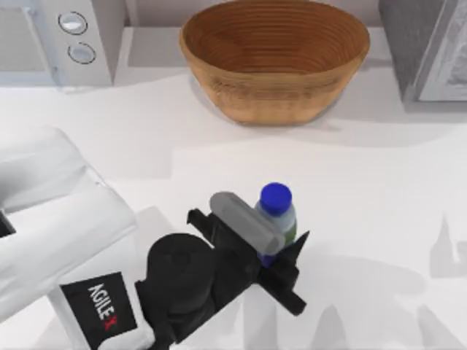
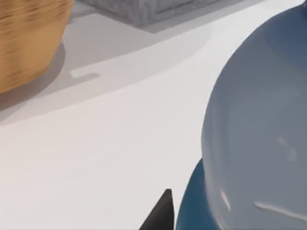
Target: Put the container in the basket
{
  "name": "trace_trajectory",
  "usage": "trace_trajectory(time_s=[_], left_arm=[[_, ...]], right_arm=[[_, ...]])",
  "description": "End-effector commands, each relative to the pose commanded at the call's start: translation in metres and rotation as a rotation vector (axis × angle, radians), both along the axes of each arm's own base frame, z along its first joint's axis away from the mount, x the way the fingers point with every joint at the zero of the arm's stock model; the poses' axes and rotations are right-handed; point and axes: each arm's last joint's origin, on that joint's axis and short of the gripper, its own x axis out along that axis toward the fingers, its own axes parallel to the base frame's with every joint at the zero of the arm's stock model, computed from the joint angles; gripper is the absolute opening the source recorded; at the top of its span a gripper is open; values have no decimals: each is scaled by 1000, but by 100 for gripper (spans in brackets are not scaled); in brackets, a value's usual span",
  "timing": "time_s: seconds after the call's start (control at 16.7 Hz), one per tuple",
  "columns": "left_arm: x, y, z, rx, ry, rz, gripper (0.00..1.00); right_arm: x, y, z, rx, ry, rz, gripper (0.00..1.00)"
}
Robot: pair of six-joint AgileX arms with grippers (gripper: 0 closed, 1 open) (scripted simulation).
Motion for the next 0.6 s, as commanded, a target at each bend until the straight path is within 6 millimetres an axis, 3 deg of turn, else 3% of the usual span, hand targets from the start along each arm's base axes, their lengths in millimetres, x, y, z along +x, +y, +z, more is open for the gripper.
trace_trajectory(time_s=[0.3, 0.6], left_arm=[[-3, 1, 11, -2, -3, -3, 0], [-20, 17, 56, -12, -8, 10, 0]], right_arm=[[0, 0, 0, 0, 0, 0, 100], [0, 0, 0, 0, 0, 0, 100]])
